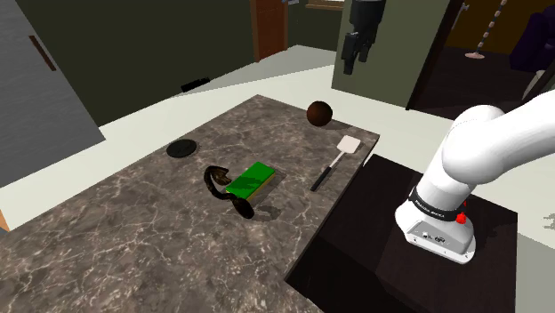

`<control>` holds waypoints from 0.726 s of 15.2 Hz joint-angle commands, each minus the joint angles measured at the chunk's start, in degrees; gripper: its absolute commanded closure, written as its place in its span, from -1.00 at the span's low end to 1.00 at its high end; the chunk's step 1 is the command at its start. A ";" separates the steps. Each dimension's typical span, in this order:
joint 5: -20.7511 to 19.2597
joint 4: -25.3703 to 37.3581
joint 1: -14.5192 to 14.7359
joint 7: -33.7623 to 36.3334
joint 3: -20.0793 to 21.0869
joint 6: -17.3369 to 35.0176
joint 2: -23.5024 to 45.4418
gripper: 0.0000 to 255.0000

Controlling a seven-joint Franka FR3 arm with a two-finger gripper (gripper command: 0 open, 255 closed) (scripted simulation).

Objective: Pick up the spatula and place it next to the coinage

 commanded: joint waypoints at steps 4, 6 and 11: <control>3.18 -6.52 -3.42 12.92 2.93 2.38 -3.07 -1.00; 5.80 -10.63 -5.53 21.55 5.20 4.07 -4.94 -1.00; 14.05 -19.81 -9.67 43.36 12.07 9.09 -8.44 -1.00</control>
